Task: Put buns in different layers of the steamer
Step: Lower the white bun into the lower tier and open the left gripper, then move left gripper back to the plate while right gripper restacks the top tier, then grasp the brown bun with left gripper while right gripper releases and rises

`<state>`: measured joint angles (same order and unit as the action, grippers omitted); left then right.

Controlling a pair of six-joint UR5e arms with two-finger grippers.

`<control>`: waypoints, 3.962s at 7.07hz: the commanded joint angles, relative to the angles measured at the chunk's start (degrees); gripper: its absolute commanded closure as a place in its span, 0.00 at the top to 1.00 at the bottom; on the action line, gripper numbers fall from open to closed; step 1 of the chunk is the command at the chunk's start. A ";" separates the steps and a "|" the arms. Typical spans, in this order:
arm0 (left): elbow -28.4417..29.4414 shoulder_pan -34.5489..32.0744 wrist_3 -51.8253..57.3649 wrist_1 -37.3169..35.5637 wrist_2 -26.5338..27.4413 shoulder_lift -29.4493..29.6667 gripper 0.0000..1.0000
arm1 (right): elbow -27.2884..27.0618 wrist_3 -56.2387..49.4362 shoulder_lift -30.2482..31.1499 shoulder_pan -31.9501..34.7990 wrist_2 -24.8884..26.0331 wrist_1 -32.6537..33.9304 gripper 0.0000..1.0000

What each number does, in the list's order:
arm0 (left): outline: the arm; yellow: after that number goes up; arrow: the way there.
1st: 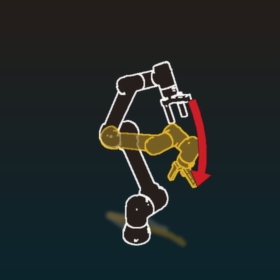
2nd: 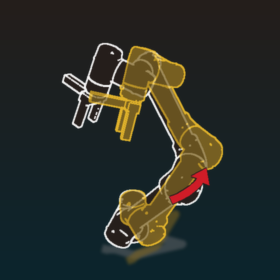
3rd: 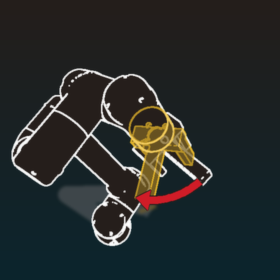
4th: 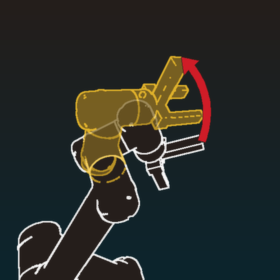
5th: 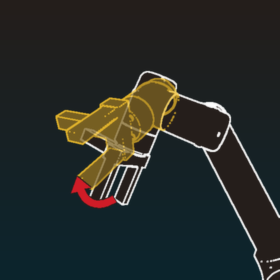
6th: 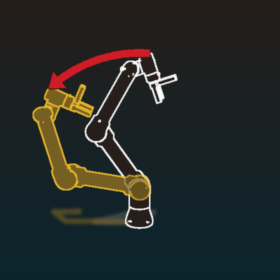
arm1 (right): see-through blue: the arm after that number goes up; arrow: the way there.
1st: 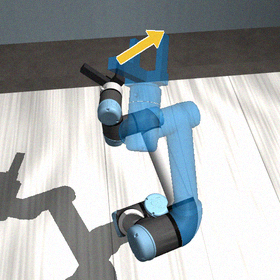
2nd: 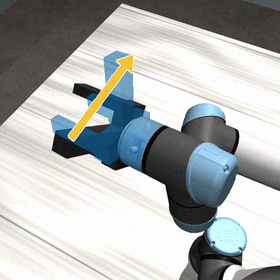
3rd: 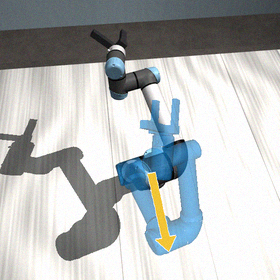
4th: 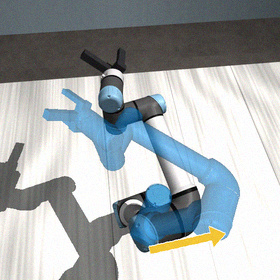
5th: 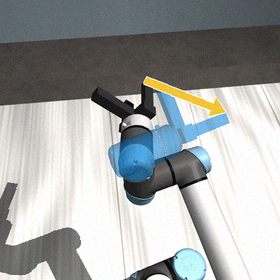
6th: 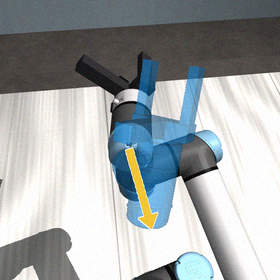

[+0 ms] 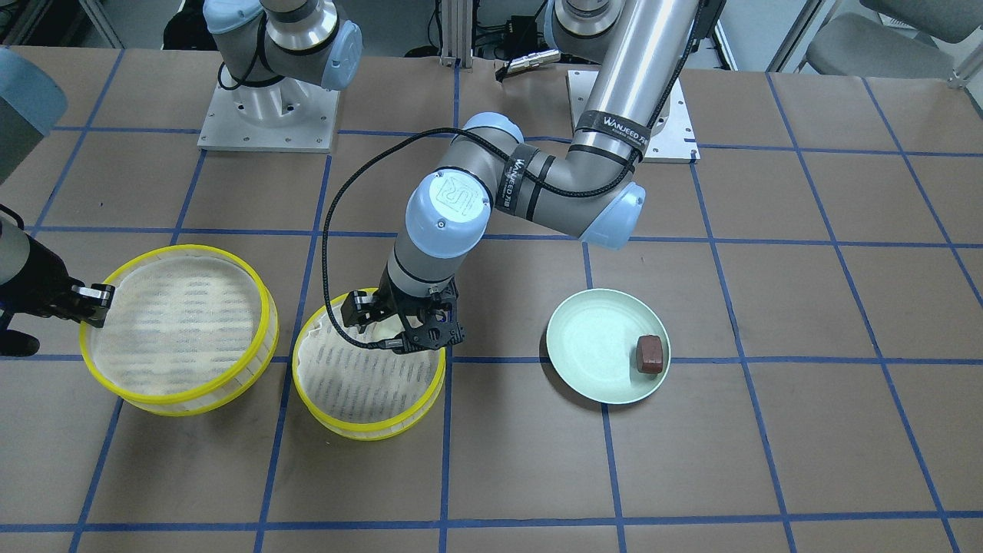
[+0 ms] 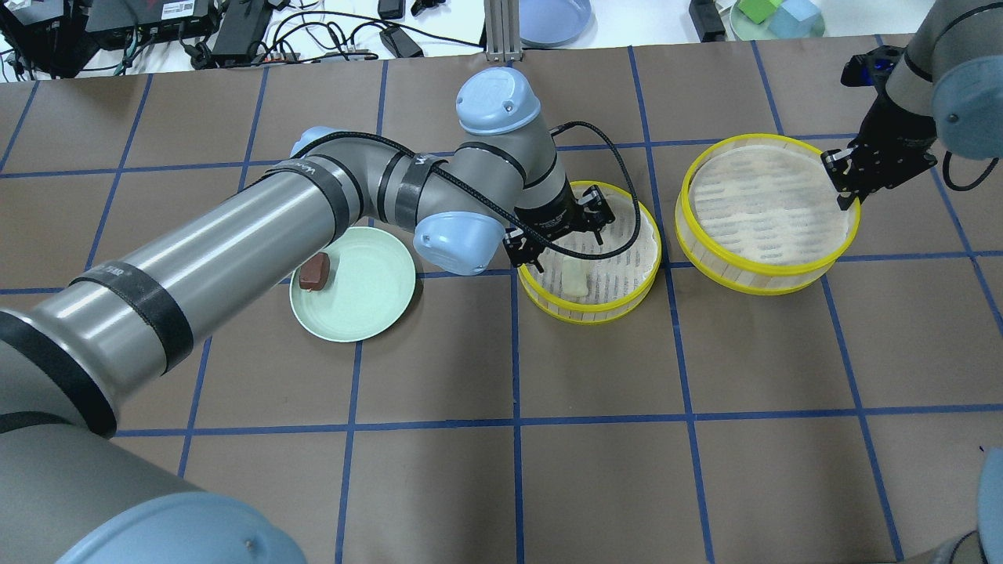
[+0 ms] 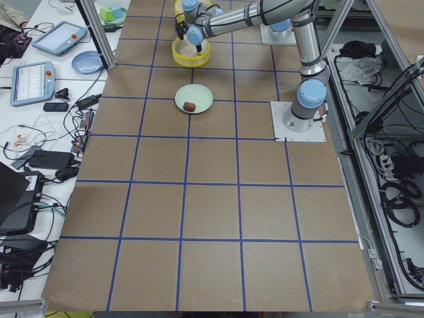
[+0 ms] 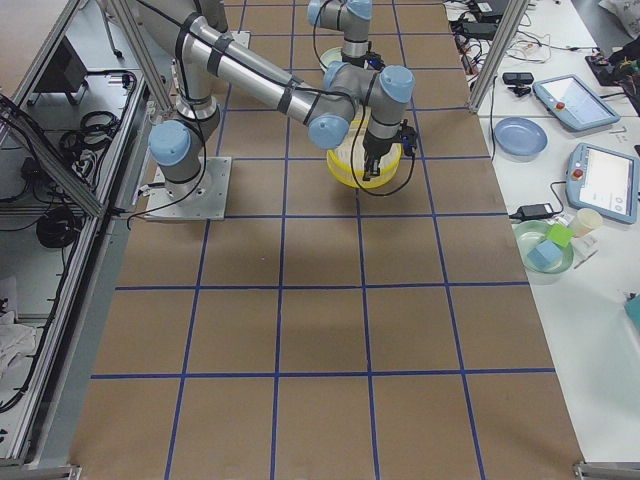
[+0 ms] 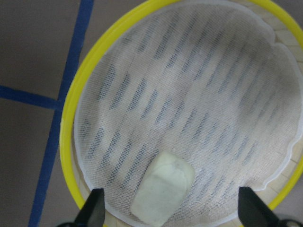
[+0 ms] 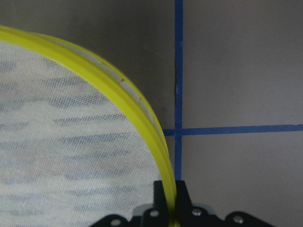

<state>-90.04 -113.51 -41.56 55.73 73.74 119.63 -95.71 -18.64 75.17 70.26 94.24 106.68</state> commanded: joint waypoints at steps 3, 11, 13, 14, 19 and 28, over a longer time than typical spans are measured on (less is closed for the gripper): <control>-1.70 7.84 15.92 2.44 7.37 -4.47 1.00 | 0.08 3.77 0.67 4.59 -0.81 -0.34 0.10; -11.99 25.80 48.24 6.41 16.71 -7.92 1.00 | 0.17 24.44 -4.77 22.46 -2.14 4.23 0.11; -12.61 25.97 48.42 6.68 17.40 -6.95 1.00 | 0.09 24.09 -4.77 22.46 -1.00 4.15 0.11; -12.61 26.41 48.42 6.68 17.41 -6.69 1.00 | 0.00 24.18 -4.86 22.46 -1.16 4.06 0.11; -12.52 27.29 48.94 6.24 20.31 -5.63 0.98 | -1.23 24.18 -4.86 22.64 -1.08 3.97 0.58; -11.82 28.17 57.11 4.40 19.69 -5.28 0.00 | 16.00 23.56 10.25 22.46 -4.60 -23.67 1.00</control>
<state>-101.96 -85.33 14.69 60.86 93.59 114.68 -80.13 4.99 83.84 92.69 89.31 88.08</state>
